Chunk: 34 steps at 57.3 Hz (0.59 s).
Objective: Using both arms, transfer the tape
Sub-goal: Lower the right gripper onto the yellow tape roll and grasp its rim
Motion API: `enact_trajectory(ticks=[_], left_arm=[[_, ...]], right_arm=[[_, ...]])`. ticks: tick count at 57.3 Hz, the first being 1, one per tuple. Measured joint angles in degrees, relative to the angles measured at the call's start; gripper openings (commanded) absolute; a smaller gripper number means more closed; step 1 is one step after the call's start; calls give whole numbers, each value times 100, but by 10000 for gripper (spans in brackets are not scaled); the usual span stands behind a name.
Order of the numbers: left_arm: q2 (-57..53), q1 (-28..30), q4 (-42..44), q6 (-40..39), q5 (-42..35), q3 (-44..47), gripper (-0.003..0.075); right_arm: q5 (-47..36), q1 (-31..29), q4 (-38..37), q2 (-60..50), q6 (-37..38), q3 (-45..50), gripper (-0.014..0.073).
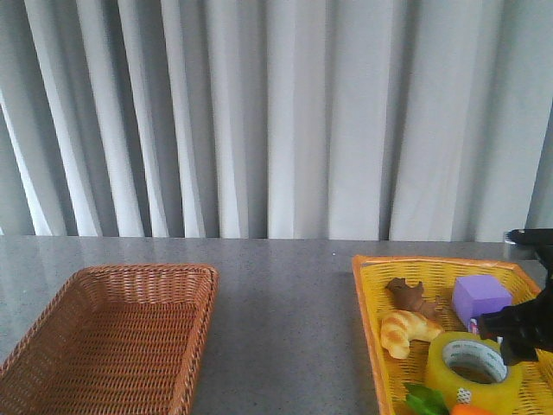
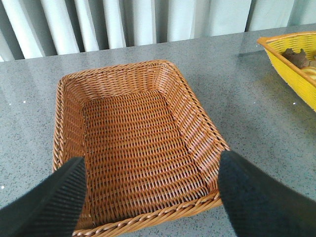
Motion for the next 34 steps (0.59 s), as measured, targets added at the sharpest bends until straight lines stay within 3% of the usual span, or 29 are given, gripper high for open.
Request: enact_trajectory(ticks=[21, 34], left_arm=[[0, 0, 0, 0, 10, 0, 534], [0, 0, 0, 0, 10, 0, 534]], right_arm=[[721, 0, -14, 1601, 13, -1495, 453], [1038, 0, -162, 2170, 13, -1941, 453]])
